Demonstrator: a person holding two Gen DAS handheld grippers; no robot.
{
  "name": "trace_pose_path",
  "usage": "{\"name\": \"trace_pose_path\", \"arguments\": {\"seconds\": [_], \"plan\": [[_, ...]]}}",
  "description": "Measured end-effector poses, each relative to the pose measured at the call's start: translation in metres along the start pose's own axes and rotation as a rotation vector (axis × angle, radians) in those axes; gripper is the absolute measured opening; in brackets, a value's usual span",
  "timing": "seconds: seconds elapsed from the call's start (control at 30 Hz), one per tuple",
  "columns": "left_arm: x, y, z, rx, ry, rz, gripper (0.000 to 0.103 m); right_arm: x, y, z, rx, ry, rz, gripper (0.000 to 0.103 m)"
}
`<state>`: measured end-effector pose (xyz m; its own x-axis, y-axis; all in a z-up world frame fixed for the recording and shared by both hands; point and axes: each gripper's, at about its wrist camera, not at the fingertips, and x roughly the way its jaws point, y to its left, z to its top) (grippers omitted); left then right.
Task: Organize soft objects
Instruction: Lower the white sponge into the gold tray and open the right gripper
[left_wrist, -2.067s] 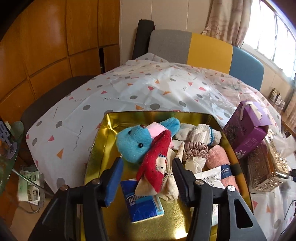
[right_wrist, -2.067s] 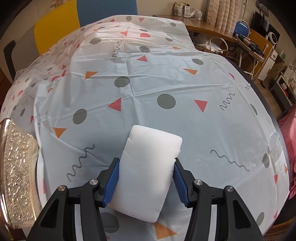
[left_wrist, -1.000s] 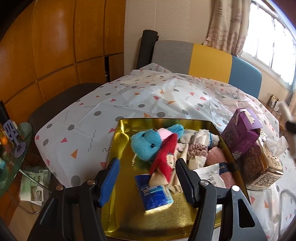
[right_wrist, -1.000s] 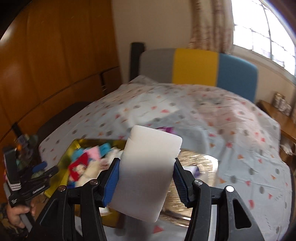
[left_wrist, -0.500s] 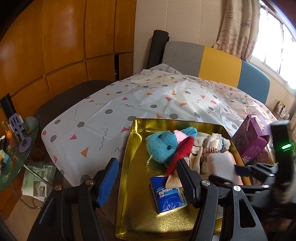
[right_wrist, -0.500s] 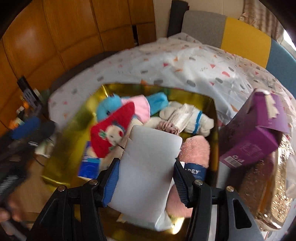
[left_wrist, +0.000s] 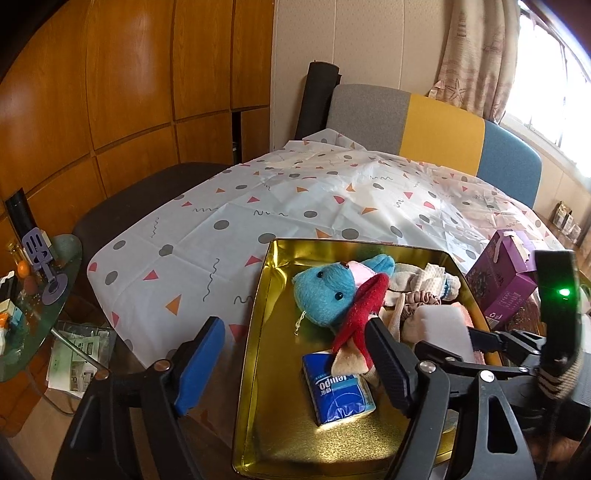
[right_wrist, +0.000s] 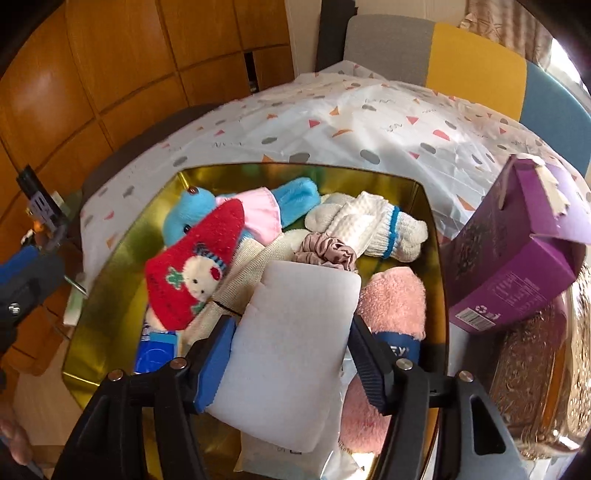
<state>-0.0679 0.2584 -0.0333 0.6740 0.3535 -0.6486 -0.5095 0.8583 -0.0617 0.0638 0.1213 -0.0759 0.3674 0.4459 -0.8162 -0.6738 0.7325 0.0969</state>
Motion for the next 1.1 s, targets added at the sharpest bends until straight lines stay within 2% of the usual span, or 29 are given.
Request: {"name": "trace_pose_path", "arguments": {"seconds": [0.27, 0.37, 0.5, 0.57, 0.67, 1.1], "plan": [[-0.007, -0.010, -0.002, 0.016, -0.020, 0.007, 0.090, -0.038, -0.006, -0.006, 0.049, -0.131, -0.061, 0.071], [-0.009, -0.016, -0.004, 0.024, -0.021, 0.010, 0.092, -0.051, -0.008, -0.006, 0.057, -0.154, -0.070, 0.075], [-0.017, -0.020, -0.005, 0.017, -0.042, 0.017, 0.103, -0.064, -0.012, -0.006, 0.085, -0.178, -0.127, 0.076], [-0.021, -0.021, -0.005, 0.013, -0.050, 0.004, 0.103, -0.071, -0.014, -0.010, 0.103, -0.201, -0.164, 0.076], [-0.026, -0.026, -0.006, 0.021, -0.063, 0.002, 0.103, -0.078, -0.016, -0.015, 0.112, -0.211, -0.162, 0.076], [-0.036, -0.049, -0.013, 0.063, -0.068, -0.014, 0.103, -0.109, -0.030, -0.035, 0.171, -0.286, -0.268, 0.076]]}}
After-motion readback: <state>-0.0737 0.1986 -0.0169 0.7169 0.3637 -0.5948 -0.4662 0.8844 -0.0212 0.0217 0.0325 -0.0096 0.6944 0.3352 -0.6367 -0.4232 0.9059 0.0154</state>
